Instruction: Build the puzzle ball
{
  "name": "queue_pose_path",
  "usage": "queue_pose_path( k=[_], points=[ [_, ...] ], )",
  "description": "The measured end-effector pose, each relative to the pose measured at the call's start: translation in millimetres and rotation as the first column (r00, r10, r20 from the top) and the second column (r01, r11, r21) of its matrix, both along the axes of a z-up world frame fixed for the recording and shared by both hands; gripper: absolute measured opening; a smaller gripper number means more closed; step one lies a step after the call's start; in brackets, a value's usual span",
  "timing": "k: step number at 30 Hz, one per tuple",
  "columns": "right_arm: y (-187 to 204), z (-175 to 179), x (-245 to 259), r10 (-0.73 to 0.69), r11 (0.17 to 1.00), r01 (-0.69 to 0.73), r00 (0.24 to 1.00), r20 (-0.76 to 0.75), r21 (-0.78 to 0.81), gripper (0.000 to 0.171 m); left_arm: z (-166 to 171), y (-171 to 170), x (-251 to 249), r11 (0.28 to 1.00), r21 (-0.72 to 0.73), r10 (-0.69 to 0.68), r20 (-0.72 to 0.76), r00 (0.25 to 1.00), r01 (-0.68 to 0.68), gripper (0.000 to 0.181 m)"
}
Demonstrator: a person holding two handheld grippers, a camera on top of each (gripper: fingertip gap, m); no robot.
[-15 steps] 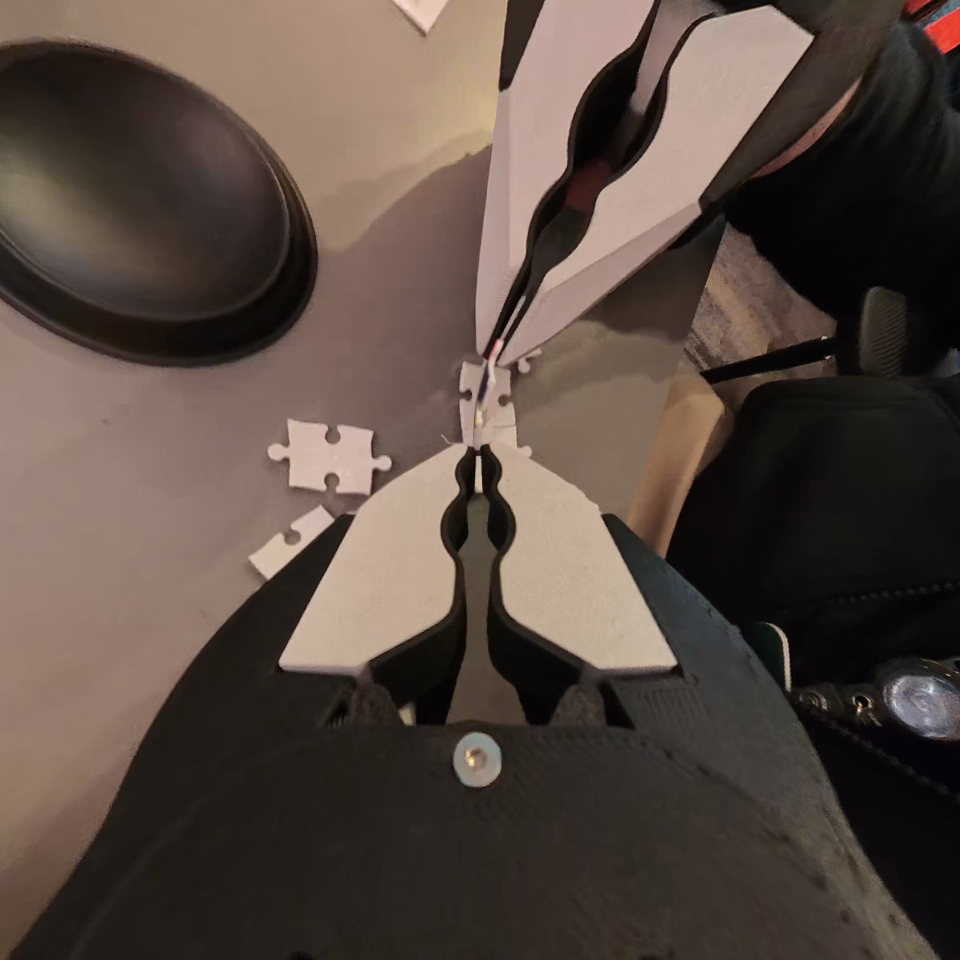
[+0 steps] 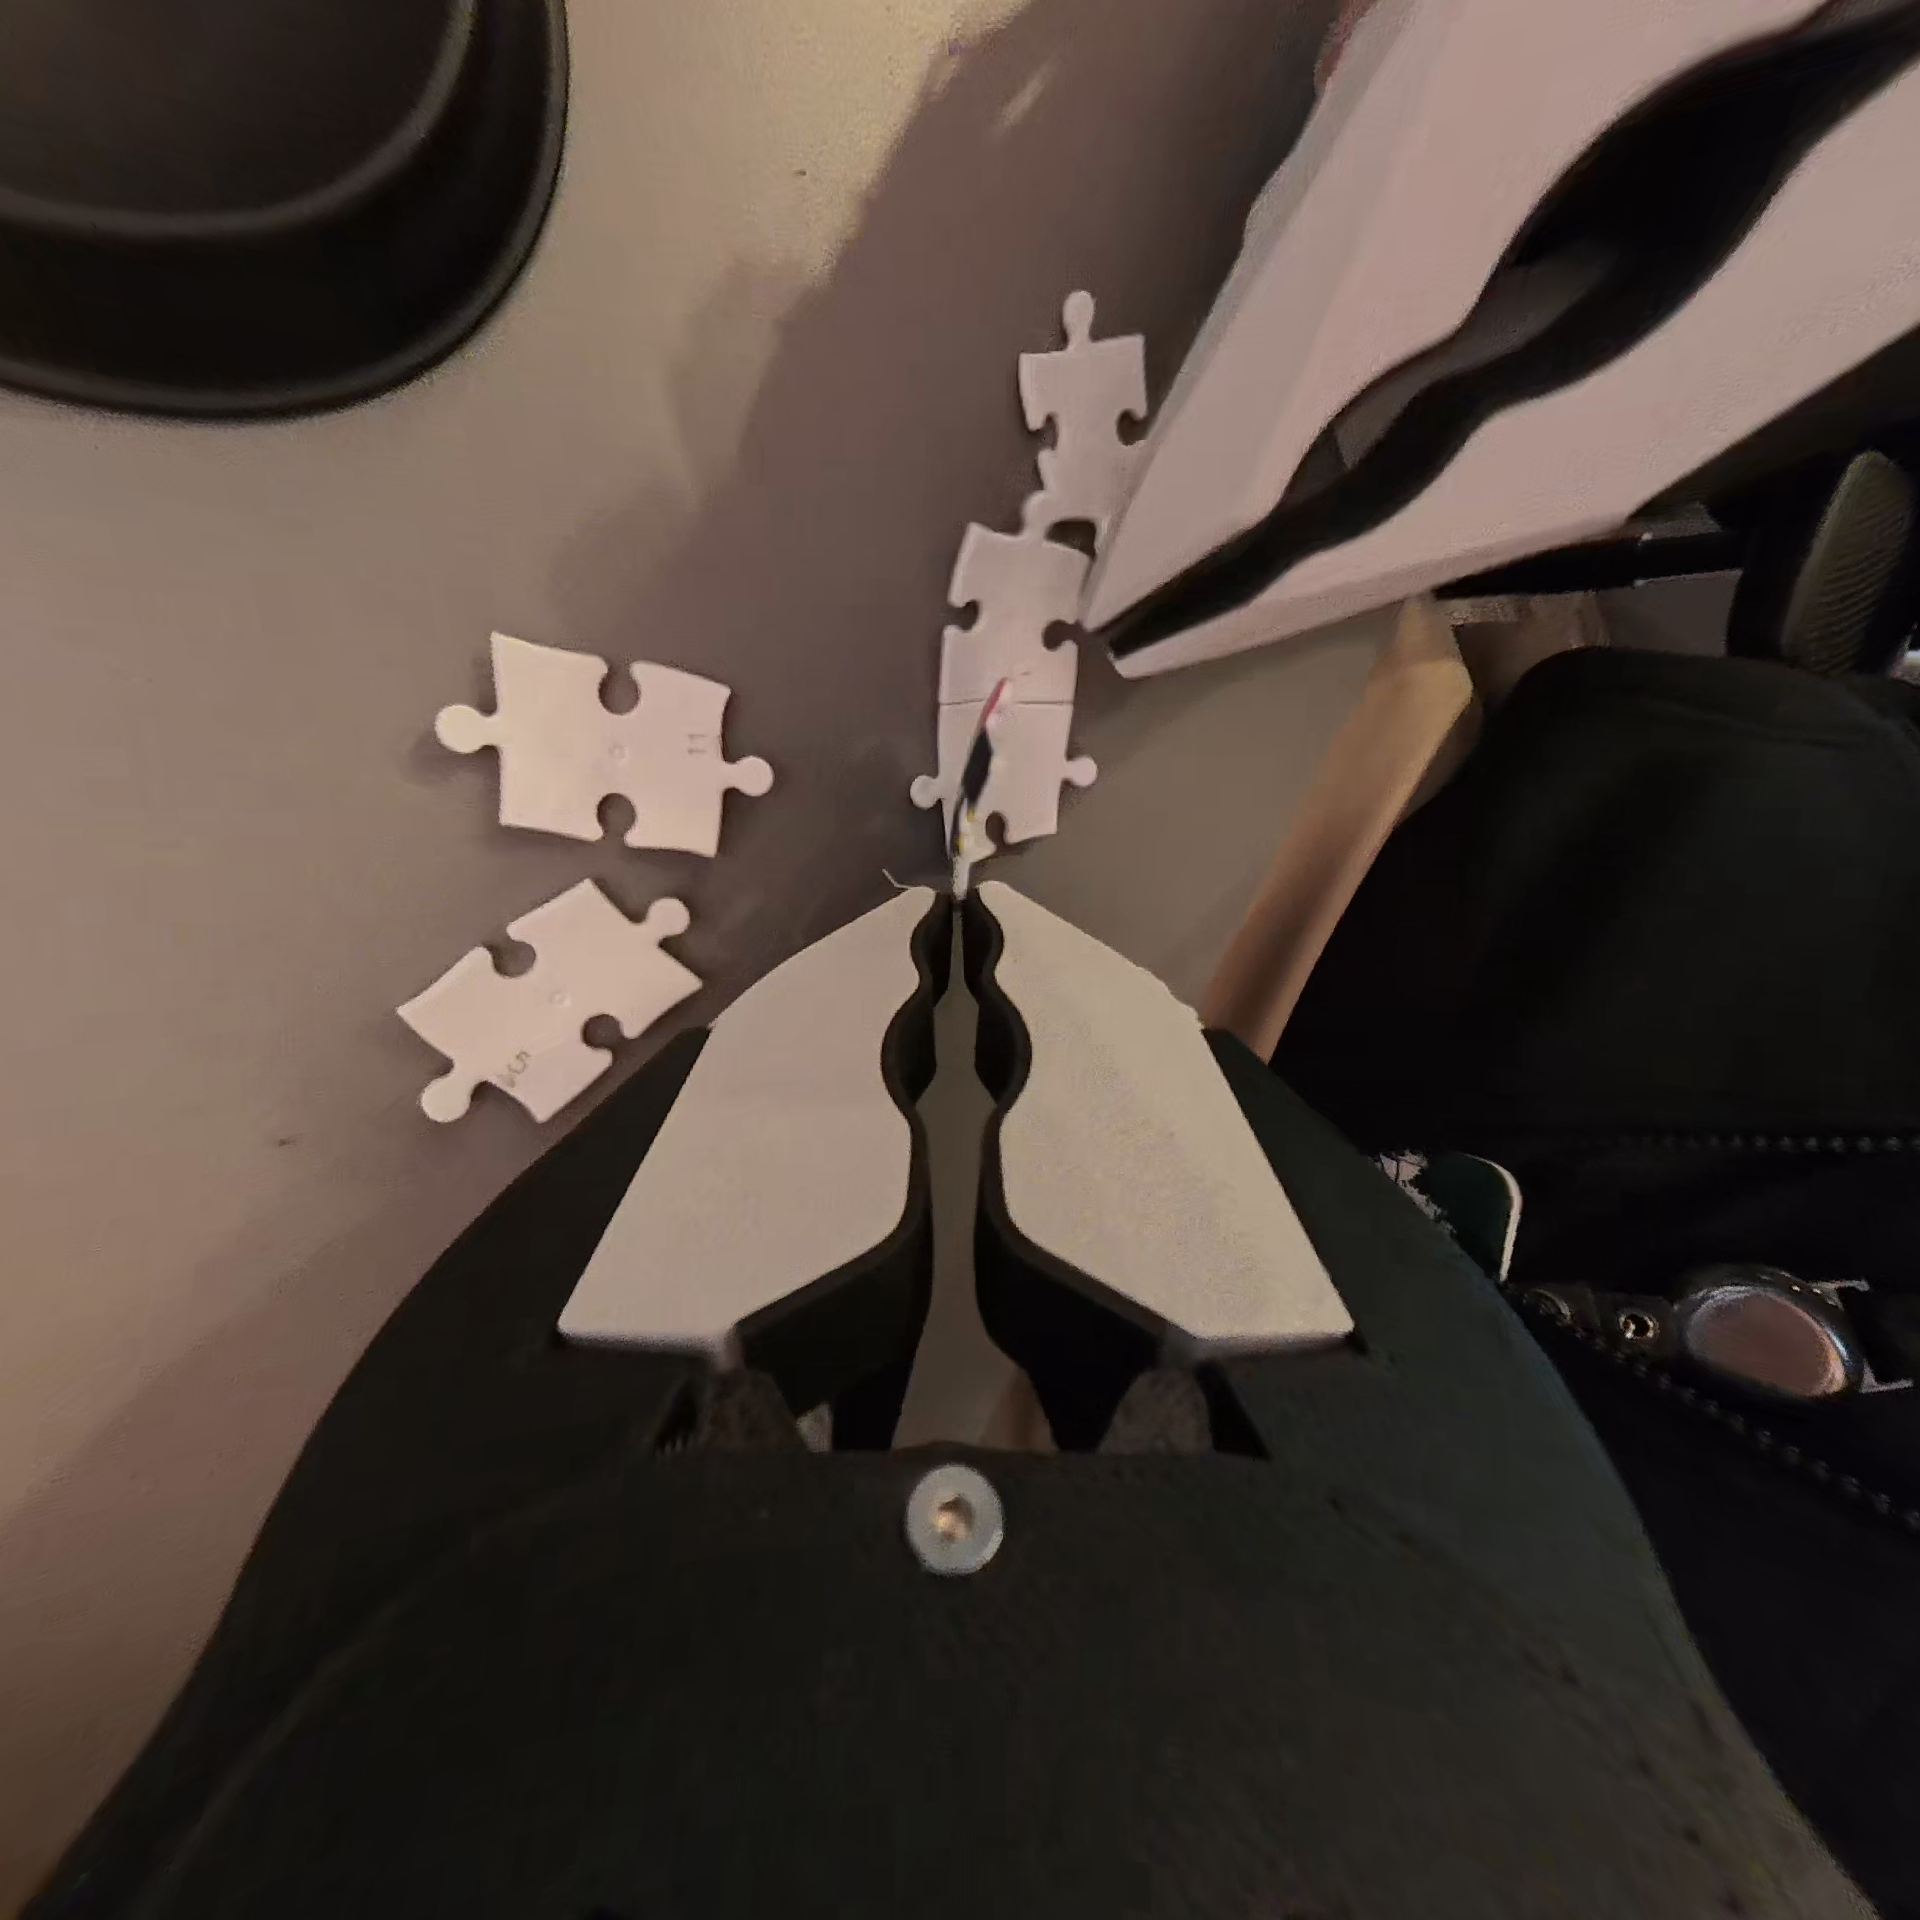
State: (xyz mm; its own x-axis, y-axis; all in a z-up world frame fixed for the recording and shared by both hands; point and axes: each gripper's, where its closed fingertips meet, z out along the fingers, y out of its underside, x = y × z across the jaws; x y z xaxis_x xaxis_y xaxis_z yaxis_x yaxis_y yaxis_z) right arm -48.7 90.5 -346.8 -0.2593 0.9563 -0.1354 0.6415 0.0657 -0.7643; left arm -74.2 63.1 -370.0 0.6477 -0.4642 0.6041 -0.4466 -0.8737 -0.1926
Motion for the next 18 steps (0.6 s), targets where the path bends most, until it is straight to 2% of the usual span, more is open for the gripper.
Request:
queue_pose_path(
  k=[1, 9, 18],
  points=[
    [-3.3, -2.8, 0.9, 0.022, 0.999, -0.023, 1.000, 0.011, 0.029, 0.002, 0.2, 0.0, -0.2, 1.000, -0.011, -0.008, 0.000, 1.000, 0.008, 0.002],
    [-9.7, -23.7, 0.9, 0.084, 0.983, -0.094, 0.994, 0.070, 0.158, 0.000, -0.4, -2.3, 0.3, 0.996, -0.083, -0.043, -0.030, 0.999, 0.040, 0.002],
    [-13.8, -25.6, 2.2, 0.164, 0.973, -0.172, 0.984, 0.063, 0.154, 0.000, 0.9, -3.8, -4.3, 0.986, -0.154, -0.069, -0.043, 0.997, 0.062, 0.002]
  ],
)
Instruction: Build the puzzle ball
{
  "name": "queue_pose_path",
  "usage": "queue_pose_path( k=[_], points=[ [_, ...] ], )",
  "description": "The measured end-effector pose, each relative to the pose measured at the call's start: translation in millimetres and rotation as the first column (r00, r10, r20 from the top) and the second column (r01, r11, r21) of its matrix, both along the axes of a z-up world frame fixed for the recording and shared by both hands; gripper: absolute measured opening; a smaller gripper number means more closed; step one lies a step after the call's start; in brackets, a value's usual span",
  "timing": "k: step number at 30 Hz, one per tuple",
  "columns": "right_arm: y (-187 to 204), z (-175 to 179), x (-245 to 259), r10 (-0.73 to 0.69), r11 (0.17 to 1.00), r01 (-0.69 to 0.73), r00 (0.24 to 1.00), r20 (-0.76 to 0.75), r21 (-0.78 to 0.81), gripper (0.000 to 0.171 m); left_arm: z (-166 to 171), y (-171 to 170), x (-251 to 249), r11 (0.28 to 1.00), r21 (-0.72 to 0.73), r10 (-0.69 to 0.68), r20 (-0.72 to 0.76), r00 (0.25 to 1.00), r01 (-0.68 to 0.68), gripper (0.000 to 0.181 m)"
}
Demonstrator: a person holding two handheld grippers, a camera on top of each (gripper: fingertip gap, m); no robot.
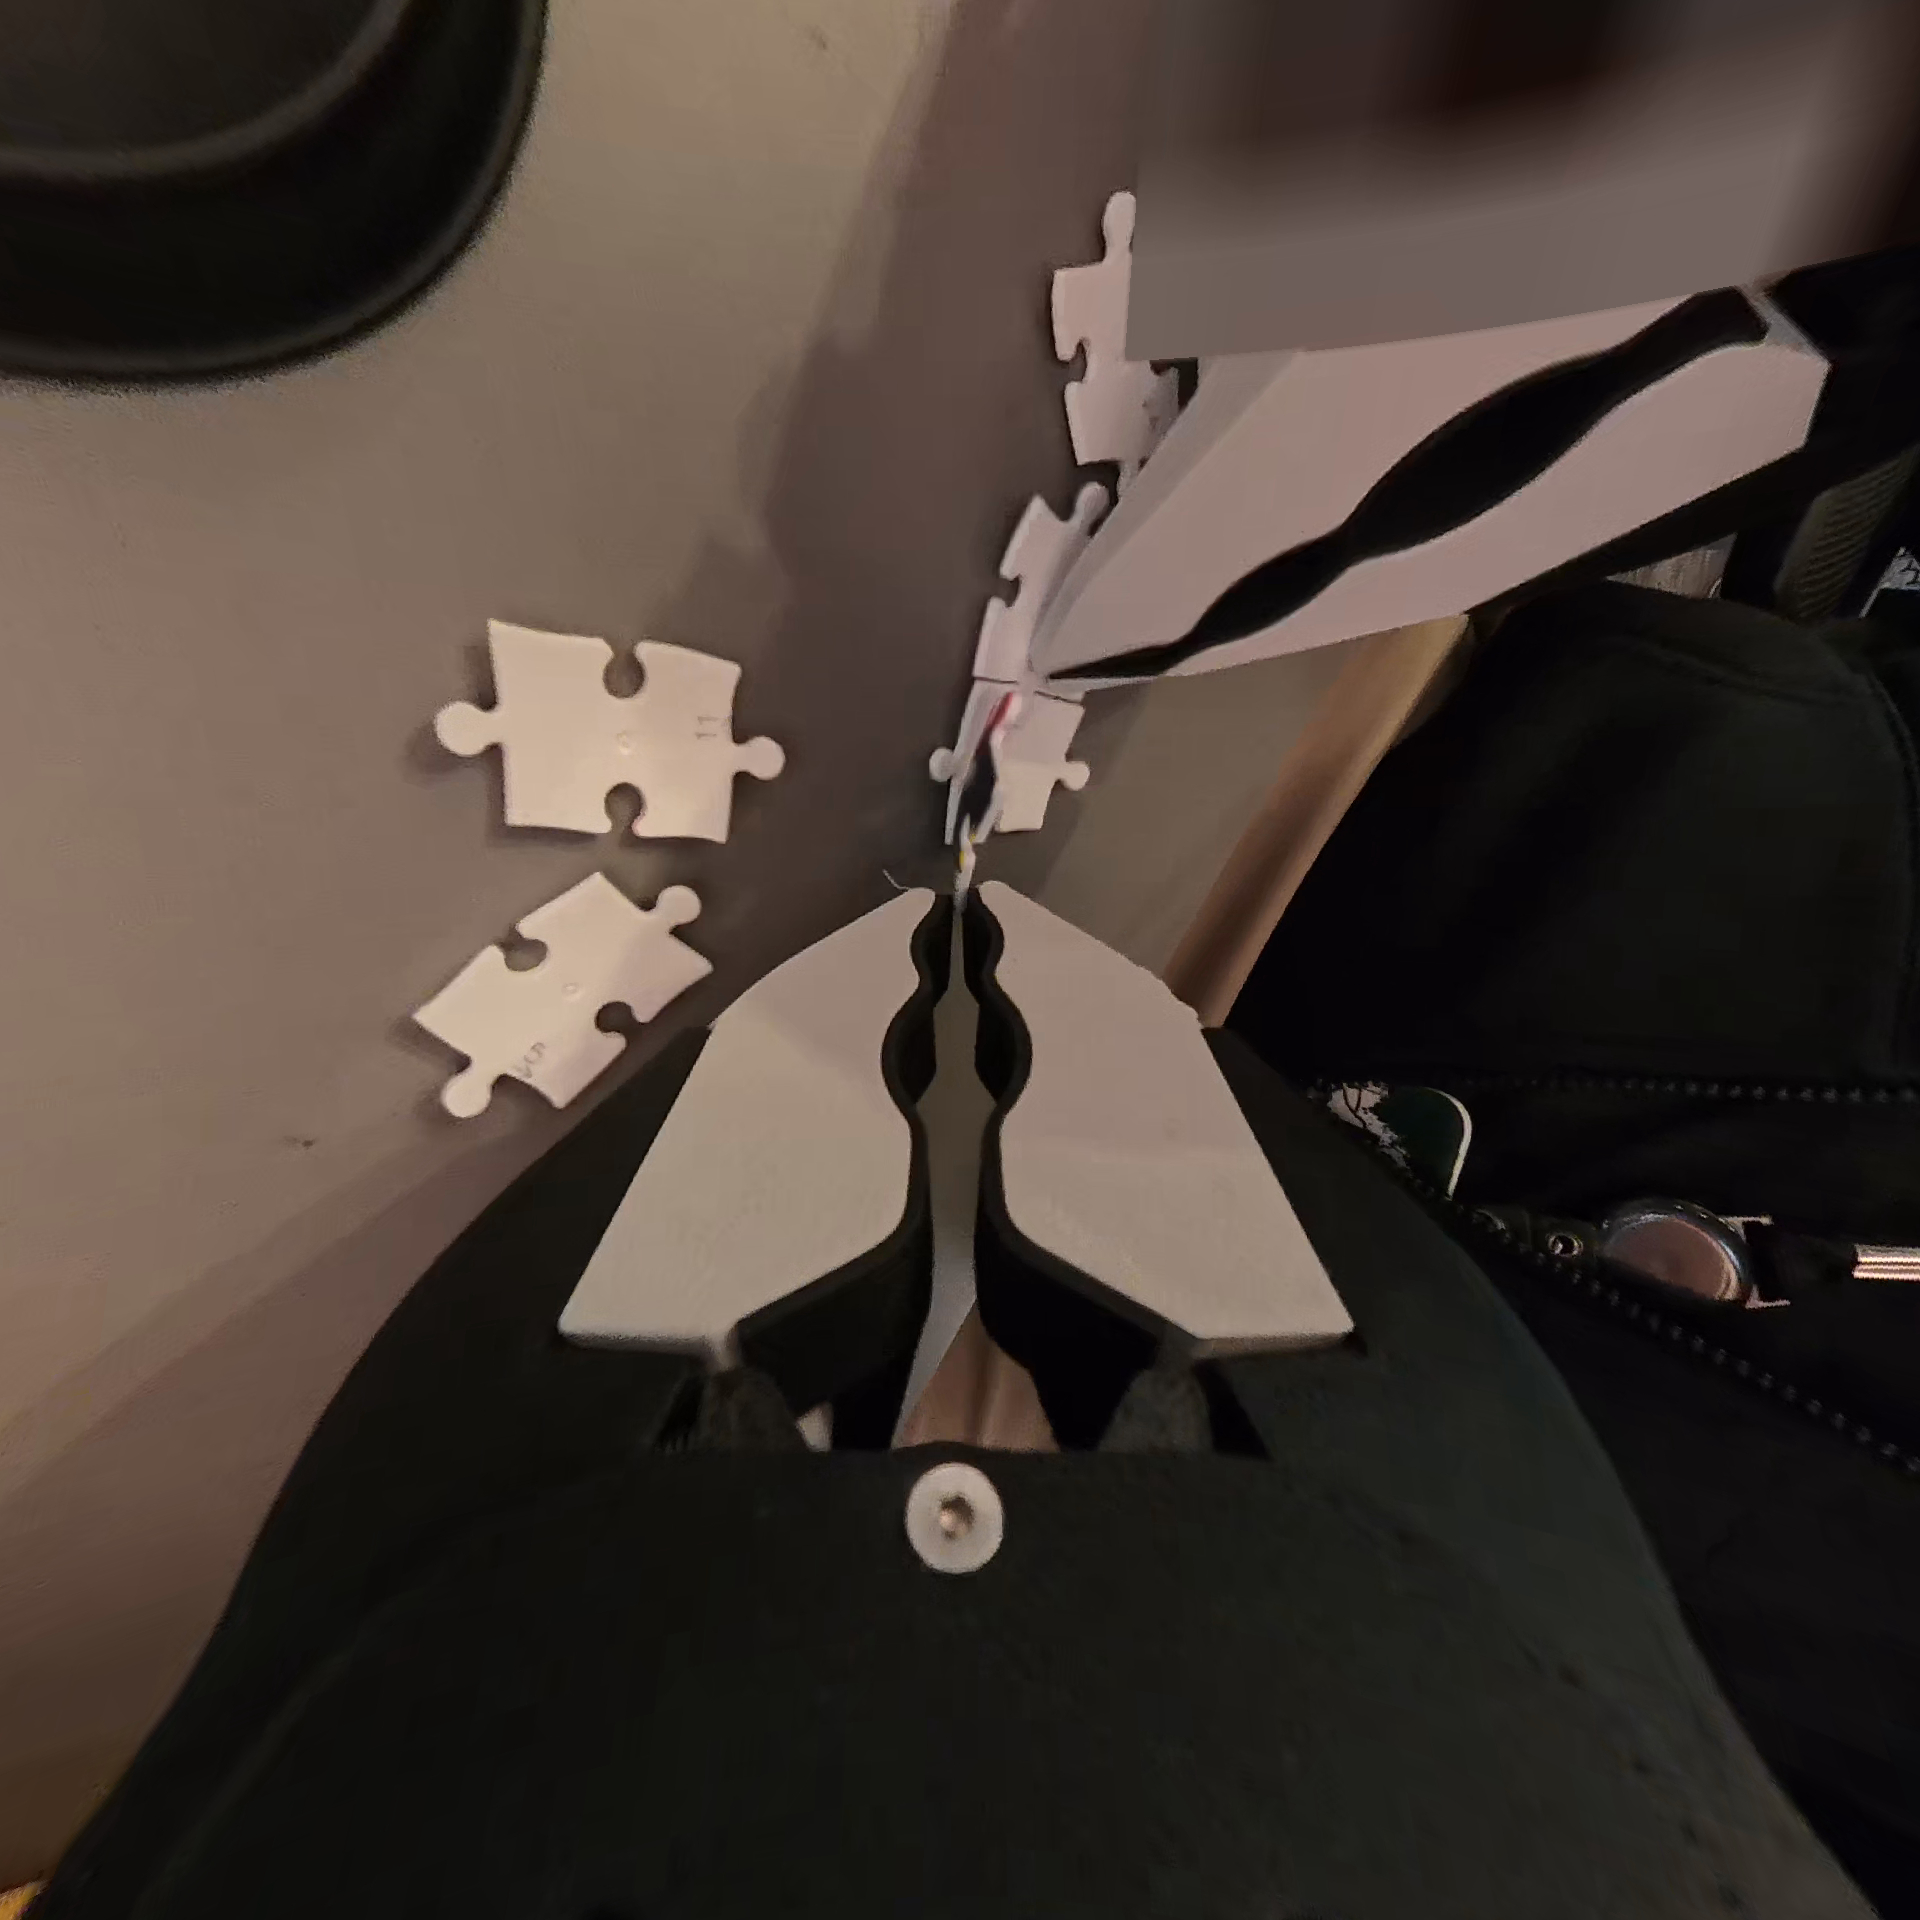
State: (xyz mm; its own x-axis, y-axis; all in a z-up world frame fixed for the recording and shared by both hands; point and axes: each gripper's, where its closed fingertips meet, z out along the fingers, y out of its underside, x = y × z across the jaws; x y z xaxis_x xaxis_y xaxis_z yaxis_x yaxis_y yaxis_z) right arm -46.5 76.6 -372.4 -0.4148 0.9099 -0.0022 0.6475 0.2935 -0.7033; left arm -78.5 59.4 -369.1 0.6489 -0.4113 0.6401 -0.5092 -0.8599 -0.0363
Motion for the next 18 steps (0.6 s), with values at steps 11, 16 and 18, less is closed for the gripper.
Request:
queue_pose_path(
  k=[11, 16, 18],
  points=[
    [1.2, 0.1, -0.1, 0.022, 1.000, -0.022, 1.000, -0.002, 0.023, 0.000, -4.9, -6.7, -1.0, 0.990, -0.085, -0.118, -0.065, 0.991, 0.112, 0.002],
    [-1.5, 10.4, -3.8, 0.026, 0.999, -0.024, 0.998, -0.053, 0.034, 0.000, -5.4, -7.9, -4.5, 0.991, -0.093, -0.102, -0.076, 0.992, 0.094, 0.002],
    [-3.8, 14.0, -6.4, 0.037, 0.998, -0.034, 0.997, -0.071, 0.047, 0.000, -5.1, -8.5, -4.2, 0.991, -0.095, -0.101, -0.074, 0.992, 0.093, 0.002]
  ],
)
